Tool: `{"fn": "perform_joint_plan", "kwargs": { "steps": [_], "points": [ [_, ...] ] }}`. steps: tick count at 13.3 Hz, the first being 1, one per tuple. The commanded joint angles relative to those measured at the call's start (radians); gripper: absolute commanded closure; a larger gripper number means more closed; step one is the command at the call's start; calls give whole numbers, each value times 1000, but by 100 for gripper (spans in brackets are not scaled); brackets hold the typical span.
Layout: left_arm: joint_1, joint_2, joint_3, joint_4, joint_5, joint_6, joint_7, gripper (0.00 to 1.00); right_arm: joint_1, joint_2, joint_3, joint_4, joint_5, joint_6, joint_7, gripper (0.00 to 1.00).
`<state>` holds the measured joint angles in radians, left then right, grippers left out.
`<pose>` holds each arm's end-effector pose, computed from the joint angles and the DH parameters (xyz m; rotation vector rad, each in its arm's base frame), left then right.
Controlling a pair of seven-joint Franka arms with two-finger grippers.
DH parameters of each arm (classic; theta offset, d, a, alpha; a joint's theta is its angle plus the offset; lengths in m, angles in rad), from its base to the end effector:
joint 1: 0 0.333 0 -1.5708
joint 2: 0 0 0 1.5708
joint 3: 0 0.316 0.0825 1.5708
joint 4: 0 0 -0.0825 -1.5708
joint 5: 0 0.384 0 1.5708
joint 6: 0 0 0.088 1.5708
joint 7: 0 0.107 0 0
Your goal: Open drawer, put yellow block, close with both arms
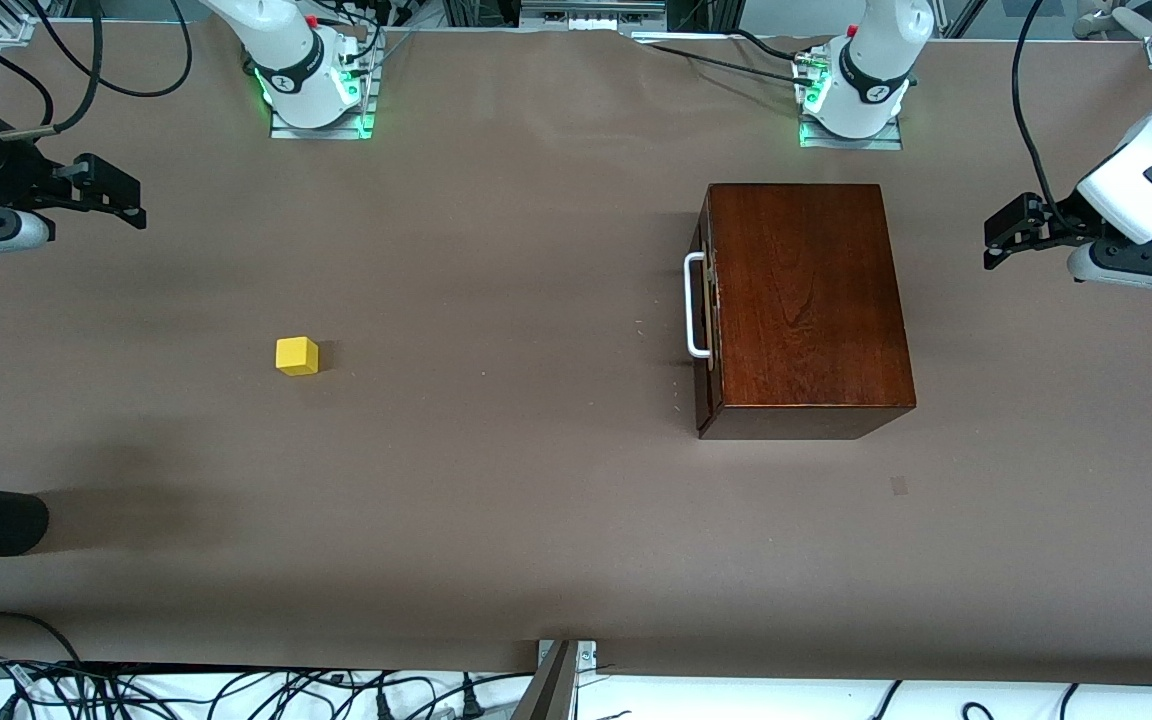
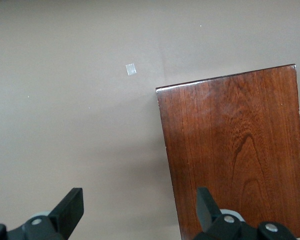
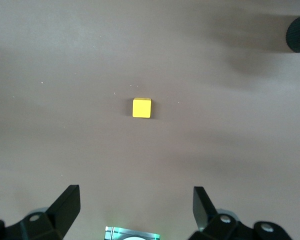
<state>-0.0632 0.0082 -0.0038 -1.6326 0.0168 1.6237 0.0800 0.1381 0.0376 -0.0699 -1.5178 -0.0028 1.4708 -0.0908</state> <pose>0.5589 -0.0358 0.5953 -3.1163 0.2311 0.0269 0.5543 0.0383 0.6201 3.1245 0.2486 -0.1326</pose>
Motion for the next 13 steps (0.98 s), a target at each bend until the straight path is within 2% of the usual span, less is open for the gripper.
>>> {"fn": "perform_joint_plan", "kwargs": {
  "steps": [1,13],
  "points": [
    [0,18,-2,37,-17,-19,-13,0,3,12,-1,28,3,-14,-7,0],
    [-1,18,-4,37,-17,-31,-13,0,3,10,-2,28,20,-21,-9,0]
  ]
}}
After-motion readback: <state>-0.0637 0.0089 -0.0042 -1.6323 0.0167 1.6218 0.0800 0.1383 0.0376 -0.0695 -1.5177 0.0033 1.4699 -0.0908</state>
